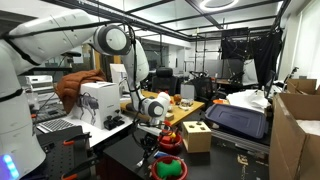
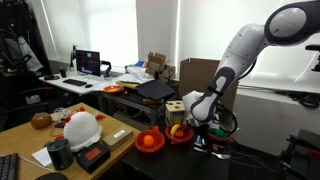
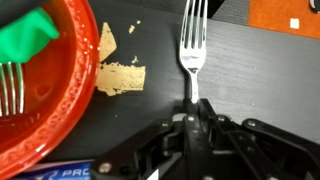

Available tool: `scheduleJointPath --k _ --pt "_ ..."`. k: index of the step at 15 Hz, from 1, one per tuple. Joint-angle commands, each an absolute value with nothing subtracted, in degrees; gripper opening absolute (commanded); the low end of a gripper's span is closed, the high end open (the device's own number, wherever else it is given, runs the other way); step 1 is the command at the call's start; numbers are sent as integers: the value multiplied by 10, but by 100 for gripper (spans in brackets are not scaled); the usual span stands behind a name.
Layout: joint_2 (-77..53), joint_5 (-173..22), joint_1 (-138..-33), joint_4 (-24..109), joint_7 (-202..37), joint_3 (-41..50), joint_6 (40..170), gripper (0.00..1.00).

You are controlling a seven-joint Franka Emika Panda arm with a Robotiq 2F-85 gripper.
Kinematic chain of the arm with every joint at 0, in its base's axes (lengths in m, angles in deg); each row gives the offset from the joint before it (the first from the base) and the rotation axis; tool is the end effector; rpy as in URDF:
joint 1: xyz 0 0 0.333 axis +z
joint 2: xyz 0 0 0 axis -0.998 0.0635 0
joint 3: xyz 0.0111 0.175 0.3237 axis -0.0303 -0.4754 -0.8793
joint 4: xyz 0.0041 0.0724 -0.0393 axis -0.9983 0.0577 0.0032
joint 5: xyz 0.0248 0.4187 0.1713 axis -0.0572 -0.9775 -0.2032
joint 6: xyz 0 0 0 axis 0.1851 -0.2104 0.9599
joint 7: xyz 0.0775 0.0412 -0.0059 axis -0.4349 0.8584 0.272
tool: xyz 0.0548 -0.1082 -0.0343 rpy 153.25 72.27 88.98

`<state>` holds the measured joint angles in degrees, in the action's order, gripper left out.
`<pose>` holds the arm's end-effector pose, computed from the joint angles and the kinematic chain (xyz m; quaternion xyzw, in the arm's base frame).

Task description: Pick up the fork on the table and put it in the bowl with the banana

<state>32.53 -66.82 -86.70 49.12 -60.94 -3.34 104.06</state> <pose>0.6158 0.0341 -0.1014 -0.9425 -0.2470 0.2250 0.0003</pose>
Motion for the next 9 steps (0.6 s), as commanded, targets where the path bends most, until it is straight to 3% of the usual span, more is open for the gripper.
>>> scheduleJointPath --k 1,9 --pt "307 -691 -876 494 -602 -48 1012 2" --pt "246 -707 -864 519 -618 -54 949 2"
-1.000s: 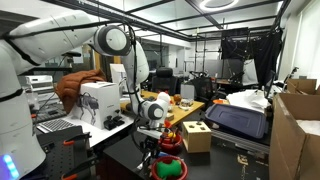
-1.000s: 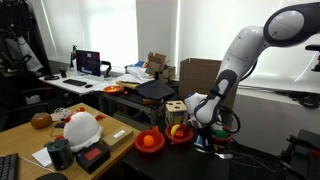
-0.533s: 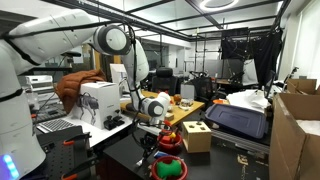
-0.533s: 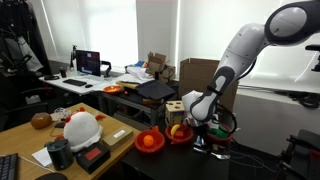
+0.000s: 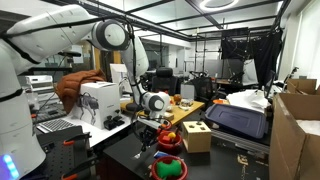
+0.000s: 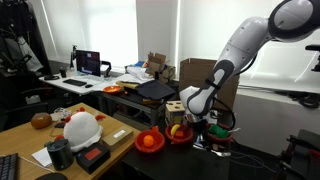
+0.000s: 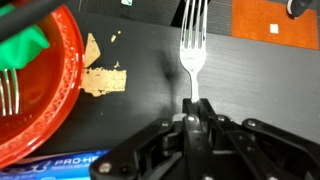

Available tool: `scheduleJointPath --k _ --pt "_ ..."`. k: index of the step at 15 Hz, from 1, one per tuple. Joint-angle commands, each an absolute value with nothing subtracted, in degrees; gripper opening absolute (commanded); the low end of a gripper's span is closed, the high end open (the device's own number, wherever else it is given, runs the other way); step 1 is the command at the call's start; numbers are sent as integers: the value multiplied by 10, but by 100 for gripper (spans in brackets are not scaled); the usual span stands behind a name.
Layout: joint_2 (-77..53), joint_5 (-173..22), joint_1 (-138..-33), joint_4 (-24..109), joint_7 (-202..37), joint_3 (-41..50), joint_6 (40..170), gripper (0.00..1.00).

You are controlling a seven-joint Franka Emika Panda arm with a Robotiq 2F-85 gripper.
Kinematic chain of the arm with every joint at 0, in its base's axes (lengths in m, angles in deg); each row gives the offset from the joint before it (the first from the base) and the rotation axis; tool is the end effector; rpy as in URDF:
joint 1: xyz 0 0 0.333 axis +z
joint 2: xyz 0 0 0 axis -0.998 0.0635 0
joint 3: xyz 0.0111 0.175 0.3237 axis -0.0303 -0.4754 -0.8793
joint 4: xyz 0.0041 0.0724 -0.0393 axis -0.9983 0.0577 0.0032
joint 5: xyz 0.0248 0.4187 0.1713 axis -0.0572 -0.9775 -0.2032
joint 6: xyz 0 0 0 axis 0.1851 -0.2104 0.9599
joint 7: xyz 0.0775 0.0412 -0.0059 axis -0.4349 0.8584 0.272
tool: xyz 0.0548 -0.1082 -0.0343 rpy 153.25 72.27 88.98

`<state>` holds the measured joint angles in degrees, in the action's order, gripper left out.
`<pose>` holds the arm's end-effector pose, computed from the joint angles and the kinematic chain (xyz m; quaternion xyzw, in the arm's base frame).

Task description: Pick up the fork on the table and put it in the bowl with the banana

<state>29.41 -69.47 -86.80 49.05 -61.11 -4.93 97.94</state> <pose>0.6225 0.0500 -0.0685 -0.9403 -0.2331 0.2472 0.0186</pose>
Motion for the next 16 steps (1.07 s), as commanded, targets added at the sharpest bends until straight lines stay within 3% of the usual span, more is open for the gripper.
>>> scheduleJointPath --k 1,16 --pt "233 -709 -863 523 -619 -59 940 2" --pt "143 -693 -791 492 -634 -67 891 2"
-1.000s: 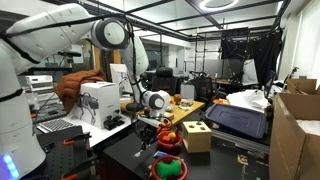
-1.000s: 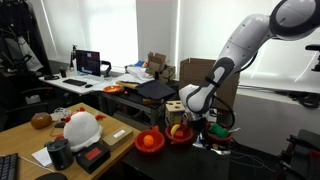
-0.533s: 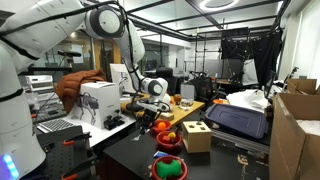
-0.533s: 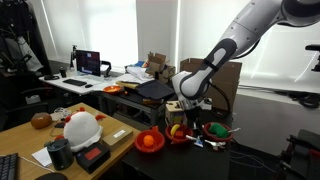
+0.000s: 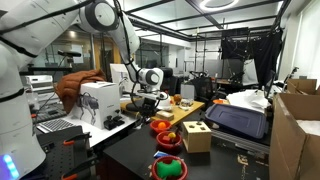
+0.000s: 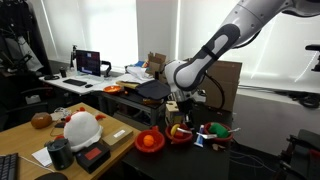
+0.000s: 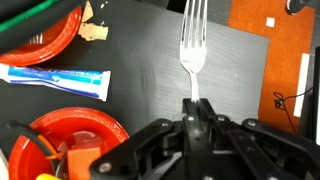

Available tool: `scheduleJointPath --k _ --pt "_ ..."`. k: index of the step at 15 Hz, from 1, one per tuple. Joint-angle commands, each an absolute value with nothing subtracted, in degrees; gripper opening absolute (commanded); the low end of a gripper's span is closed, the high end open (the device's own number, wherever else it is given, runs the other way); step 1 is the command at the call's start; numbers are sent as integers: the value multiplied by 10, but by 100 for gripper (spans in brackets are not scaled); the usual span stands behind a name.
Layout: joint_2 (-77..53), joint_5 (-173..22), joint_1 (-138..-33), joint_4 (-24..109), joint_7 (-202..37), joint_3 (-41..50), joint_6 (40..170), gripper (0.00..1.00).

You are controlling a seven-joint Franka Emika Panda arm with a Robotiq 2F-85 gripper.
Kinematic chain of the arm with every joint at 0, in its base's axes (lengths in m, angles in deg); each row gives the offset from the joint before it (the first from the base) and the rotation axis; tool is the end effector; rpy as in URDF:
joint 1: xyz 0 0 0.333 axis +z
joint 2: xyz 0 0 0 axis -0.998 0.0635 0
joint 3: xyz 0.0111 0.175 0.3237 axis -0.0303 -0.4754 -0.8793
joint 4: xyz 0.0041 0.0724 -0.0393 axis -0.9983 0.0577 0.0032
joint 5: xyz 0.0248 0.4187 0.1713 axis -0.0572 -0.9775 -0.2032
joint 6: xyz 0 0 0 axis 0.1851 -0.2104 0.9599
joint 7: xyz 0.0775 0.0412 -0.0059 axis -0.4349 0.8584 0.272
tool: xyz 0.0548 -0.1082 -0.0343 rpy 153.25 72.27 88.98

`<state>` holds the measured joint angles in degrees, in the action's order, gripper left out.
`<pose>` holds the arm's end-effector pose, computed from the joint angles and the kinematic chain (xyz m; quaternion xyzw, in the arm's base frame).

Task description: Pick up the fork on the table and put it in the bowl with the banana

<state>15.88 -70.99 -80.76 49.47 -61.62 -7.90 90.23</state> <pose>0.6614 0.1517 0.0825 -0.9363 -0.2881 0.2005 0.0063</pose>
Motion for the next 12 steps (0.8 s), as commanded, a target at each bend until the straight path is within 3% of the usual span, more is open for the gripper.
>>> scheduleJointPath --k 1,12 --pt "145 -682 -787 485 -633 -61 896 2" --pt "195 -650 -795 396 -630 -36 1019 2"
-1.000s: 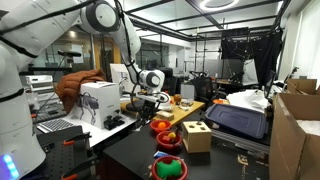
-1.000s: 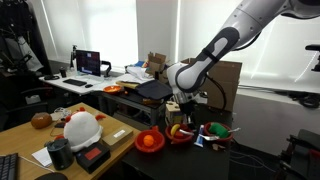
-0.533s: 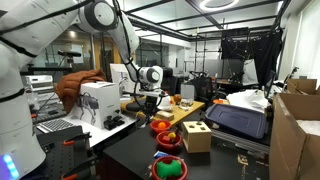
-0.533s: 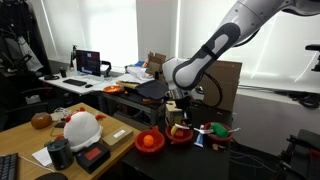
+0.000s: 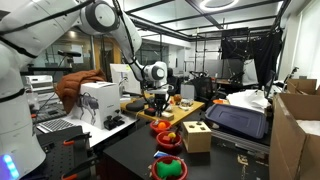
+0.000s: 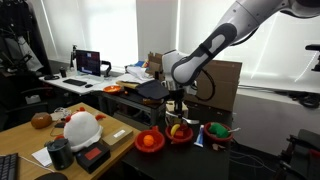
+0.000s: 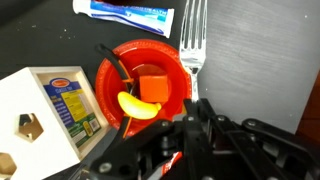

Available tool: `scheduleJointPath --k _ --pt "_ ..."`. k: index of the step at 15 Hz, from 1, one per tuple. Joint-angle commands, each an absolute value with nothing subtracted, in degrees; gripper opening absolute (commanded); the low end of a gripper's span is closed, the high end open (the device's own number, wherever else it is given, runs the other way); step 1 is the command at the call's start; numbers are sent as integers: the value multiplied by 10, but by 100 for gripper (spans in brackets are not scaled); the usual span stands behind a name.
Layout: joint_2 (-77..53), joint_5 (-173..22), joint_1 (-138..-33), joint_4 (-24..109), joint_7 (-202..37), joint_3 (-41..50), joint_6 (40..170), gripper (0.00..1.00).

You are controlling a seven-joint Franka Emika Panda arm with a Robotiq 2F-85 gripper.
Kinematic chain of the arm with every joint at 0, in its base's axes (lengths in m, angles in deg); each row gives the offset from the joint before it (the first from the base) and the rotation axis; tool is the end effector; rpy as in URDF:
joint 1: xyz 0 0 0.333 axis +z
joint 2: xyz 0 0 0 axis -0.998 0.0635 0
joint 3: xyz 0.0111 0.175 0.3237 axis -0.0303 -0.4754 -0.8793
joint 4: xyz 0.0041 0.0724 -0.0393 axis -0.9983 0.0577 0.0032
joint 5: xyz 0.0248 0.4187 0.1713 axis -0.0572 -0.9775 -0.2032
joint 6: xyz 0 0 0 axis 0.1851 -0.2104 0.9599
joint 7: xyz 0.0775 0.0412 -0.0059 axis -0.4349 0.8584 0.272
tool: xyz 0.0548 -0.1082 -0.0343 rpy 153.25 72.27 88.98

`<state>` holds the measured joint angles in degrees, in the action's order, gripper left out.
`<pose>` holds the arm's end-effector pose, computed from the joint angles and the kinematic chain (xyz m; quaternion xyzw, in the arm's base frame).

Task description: Pick up the fork on the table and put it in the bowl with the banana

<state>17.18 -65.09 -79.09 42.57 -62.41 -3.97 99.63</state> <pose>0.7366 0.1357 0.1192 0.9483 0.3029 -0.0757 0.0564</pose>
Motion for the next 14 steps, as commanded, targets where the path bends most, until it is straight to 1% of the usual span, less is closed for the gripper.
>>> scheduleJointPath --k 1,6,14 --pt "206 -649 -797 389 -629 -34 1031 2" --pt "268 -651 -807 337 -627 -22 1072 2" --pt "333 -661 -816 251 -625 -26 1089 2"
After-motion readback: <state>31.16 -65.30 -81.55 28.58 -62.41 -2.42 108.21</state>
